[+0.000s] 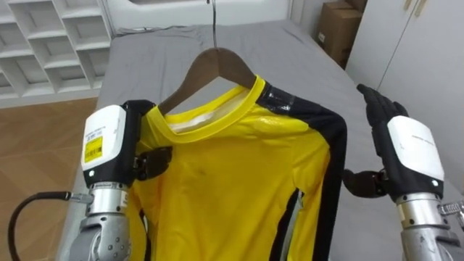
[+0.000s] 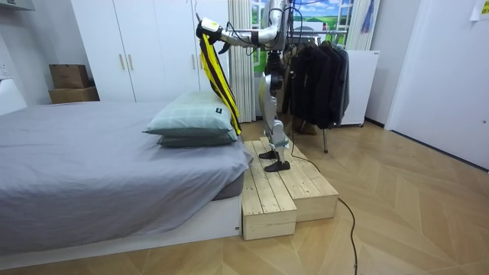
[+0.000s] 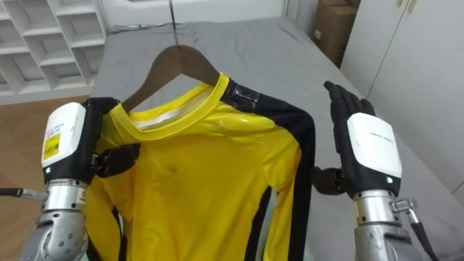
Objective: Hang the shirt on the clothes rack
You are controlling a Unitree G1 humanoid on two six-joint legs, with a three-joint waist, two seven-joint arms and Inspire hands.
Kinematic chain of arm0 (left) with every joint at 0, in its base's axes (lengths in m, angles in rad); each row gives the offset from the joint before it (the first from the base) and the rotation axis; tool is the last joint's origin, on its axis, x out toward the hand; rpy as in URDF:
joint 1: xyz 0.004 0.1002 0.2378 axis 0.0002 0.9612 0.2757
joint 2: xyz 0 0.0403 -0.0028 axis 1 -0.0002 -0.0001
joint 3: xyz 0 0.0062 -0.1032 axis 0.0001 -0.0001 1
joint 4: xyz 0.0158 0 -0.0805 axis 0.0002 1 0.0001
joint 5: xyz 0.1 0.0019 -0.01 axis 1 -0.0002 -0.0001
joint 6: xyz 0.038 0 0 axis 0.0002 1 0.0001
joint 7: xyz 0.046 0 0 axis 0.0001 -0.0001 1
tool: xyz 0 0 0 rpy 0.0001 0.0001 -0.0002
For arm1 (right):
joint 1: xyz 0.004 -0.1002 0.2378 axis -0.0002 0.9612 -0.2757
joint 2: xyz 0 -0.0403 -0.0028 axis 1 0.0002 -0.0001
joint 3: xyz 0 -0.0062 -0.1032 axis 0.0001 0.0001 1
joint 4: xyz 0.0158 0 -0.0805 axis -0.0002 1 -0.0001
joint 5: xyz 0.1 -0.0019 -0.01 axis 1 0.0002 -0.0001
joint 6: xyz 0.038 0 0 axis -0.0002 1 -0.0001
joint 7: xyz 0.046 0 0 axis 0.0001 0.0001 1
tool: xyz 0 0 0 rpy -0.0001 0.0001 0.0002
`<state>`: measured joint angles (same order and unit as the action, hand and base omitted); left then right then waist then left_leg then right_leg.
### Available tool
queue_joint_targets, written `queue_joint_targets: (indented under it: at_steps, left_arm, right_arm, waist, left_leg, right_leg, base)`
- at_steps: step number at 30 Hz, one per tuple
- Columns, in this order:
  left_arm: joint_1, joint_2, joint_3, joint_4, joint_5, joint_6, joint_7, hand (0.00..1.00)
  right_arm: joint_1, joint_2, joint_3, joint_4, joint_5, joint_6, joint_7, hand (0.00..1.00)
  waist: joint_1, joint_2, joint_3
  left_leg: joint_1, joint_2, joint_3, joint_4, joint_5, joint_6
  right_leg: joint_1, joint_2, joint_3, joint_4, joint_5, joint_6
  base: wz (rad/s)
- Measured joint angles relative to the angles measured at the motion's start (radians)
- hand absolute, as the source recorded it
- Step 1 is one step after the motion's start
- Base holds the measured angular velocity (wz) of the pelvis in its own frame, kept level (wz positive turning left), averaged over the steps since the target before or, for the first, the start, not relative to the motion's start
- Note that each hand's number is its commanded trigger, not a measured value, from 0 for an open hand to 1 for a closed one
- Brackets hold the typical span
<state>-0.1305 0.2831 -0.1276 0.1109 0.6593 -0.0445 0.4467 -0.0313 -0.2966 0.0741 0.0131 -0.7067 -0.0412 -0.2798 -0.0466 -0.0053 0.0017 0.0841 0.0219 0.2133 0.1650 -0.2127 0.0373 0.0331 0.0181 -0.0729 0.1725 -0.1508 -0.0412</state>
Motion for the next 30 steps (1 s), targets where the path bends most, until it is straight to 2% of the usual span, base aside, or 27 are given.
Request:
queue_joint_targets:
  at_steps: [4,11,13,15,30]
  left_arm:
    - [0.0,-0.002,-0.016,0.0,0.0,0.0,-0.008,1.0]
    - [0.0,-0.009,-0.034,-0.001,0.009,0.001,-0.025,1.0]
    - [0.0,-0.028,-0.038,-0.002,0.009,0.001,-0.028,1.0]
    - [0.001,-0.033,-0.038,-0.002,0.022,0.004,-0.028,1.0]
    - [0.001,-0.024,-0.061,-0.025,0.053,0.011,-0.027,1.0]
  right_arm:
    - [0.0,0.001,0.024,-0.002,0.03,0.0,0.011,0.0]
    - [0.0,0.02,0.031,-0.006,0.035,0.0,0.015,0.0]
    - [0.0,0.019,0.05,-0.006,0.033,0.0,0.016,0.0]
    - [0.0,0.02,0.059,-0.006,0.033,0.001,0.017,0.0]
    - [-0.025,0.02,0.064,0.027,0.033,0.001,0.009,0.0]
  waist:
    - [0.001,-0.007,-0.0017]
    - [0.008,-0.007,-0.0017]
    - [0.015,-0.006,-0.0015]
    - [0.02,-0.006,-0.0013]
    - [0.027,0.0,0.0028]
  left_leg:
    - [0.0,0.0,-0.001,0.002,0.0,0.0]
    - [0.003,0.0,0.001,0.003,0.0,0.0]
    - [0.004,0.0,0.002,0.002,0.0,0.0]
    - [0.003,0.001,0.002,0.002,0.0,0.0]
    - [-0.005,-0.001,-0.012,0.001,0.0,0.0]
  right_leg:
    - [0.001,0.0,0.0,0.002,0.0,0.0]
    - [0.003,-0.001,0.005,0.002,0.0,0.0]
    - [0.002,0.0,0.005,0.002,0.0,0.0]
    - [0.002,0.0,0.005,0.002,0.0,0.0]
    - [0.003,-0.001,-0.011,-0.004,0.0,0.0]
  base:
    - [0.0]
    - [0.0]
    - [0.0]
    - [0.0]
    - [0.02]
